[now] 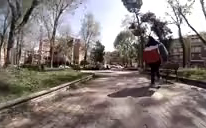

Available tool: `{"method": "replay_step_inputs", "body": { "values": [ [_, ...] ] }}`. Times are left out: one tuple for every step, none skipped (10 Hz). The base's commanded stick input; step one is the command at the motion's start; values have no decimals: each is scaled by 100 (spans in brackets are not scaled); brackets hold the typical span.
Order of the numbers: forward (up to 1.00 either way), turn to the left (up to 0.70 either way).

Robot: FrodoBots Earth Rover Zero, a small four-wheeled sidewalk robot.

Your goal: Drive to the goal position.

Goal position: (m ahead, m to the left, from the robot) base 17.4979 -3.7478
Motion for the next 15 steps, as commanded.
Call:
{"method": "replay_step_inputs", "body": {
  "values": [
    [70, 0],
    [70, 0],
    [70, 0],
    [70, 0],
    [70, 0],
    [70, 0],
    [70, 0],
    [70, 0],
    [70, 0],
    [70, 0],
    [70, 0],
    [70, 0],
    [70, 0],
    [70, 0],
    [70, -15]
  ]
}}
